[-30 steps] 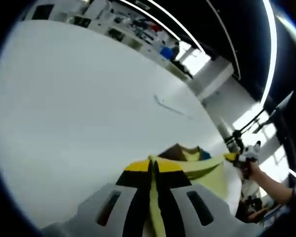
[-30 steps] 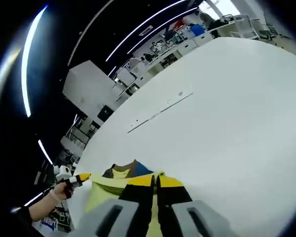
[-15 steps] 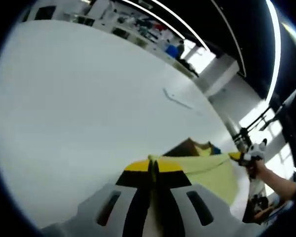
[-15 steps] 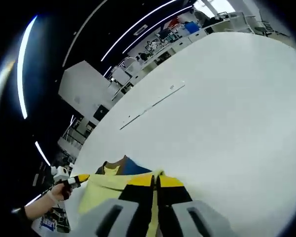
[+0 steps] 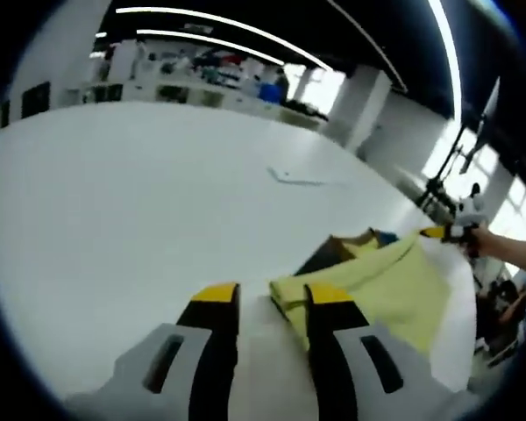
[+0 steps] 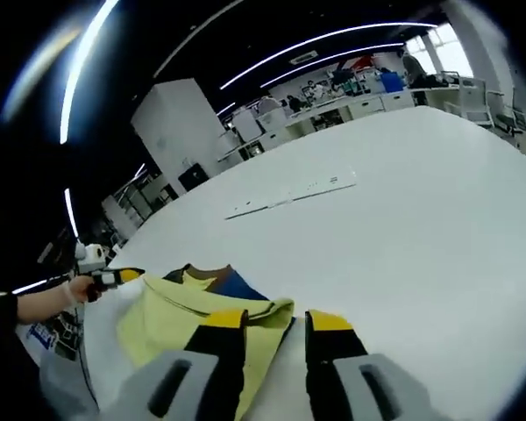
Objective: Fold the garment on the visible template until the final outline fits inside the template.
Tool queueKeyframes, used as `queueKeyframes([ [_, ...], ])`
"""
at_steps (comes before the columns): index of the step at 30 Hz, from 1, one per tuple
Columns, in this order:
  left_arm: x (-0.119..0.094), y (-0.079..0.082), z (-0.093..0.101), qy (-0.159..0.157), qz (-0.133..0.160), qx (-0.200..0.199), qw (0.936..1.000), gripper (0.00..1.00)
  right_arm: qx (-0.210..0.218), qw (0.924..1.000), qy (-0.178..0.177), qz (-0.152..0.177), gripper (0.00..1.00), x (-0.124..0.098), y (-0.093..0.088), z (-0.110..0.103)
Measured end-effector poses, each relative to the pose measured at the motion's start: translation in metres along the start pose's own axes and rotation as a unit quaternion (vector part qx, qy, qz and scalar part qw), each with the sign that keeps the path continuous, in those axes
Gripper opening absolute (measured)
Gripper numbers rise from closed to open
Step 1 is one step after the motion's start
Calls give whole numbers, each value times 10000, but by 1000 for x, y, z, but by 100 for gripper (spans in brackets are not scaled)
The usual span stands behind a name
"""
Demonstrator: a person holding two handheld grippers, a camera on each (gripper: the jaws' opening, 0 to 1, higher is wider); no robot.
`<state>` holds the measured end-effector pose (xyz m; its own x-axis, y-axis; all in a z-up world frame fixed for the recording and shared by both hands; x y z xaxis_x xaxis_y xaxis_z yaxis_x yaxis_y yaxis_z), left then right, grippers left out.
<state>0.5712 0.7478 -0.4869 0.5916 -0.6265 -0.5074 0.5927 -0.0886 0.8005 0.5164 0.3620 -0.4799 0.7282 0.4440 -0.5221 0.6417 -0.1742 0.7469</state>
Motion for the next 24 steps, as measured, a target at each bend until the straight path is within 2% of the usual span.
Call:
queueKeyframes([
  [2, -2, 1, 4, -86, -75, 416, 9991, 33, -408, 9992, -5, 28, 37, -2, 3, 2],
  [4, -4, 1, 7, -136, -240, 1022, 9944, 37, -937, 9956, -76, -58, 45, -3, 2, 4],
  [5, -5, 1, 8, -149, -315, 1256, 9915, 38, -1172, 9930, -76, -110, 46, -3, 2, 4],
  [7, -7, 2, 10, -152, -503, 1912, 9801, 37, -1745, 9840, -118, -327, 42, -3, -3, 4],
  [8, -7, 1, 10, -157, -591, 2133, 9751, 37, -1917, 9808, -117, -349, 38, -2, -3, 4],
  [9, -7, 1, 10, -152, -622, 2200, 9734, 37, -1969, 9797, -129, -359, 36, -2, -3, 4],
  [11, -5, 0, 12, -217, -825, 2694, 9592, 36, -2289, 9722, -208, -441, 35, 1, -4, 5],
  [12, -5, 0, 12, -188, -917, 3025, 9485, 35, -2441, 9684, -225, -450, 34, 3, -3, 5],
  [13, -4, 0, 13, -210, -974, 3218, 9416, 35, -2495, 9670, -224, -476, 34, 5, -4, 4],
  [15, -2, -1, 14, -225, -1042, 3400, 9344, 34, -2773, 9587, -214, -591, 30, 8, -6, 4],
  [16, 0, -1, 14, -214, -1126, 3600, 9259, 34, -2903, 9546, -228, -632, 29, 10, -7, 4],
  [17, 1, -2, 14, -219, -1166, 3716, 9208, 33, -2940, 9530, -243, -685, 29, 12, -8, 5],
  [18, 4, -2, 15, -240, -1227, 3959, 9097, 33, -3012, 9505, -247, -717, 30, 13, -9, 5],
  [20, 6, -3, 14, -228, -1289, 4104, 9024, 30, -3154, 9457, -244, -747, 30, 16, -9, 5],
  [21, 8, -4, 13, -223, -1349, 4260, 8943, 29, -3239, 9427, -234, -767, 30, 17, -9, 4],
  [24, 13, -6, 13, -208, -1385, 4383, 8878, 29, -3497, 9334, -190, -779, 31, 20, -8, 2],
])
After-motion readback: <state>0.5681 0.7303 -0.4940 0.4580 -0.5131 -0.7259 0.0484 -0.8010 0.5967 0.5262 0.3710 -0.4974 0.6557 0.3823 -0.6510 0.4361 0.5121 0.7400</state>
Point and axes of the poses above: the point that each gripper's makers call its tool centre point, and the gripper's own axes: x roughly forward along the fingers, z roughly to its right, y roughly out of its top, the point moved 1 cm from there along -x, roughly backward along the fingers, and after that the axes turned 3 degrees about -y, right-handed, at the moved point
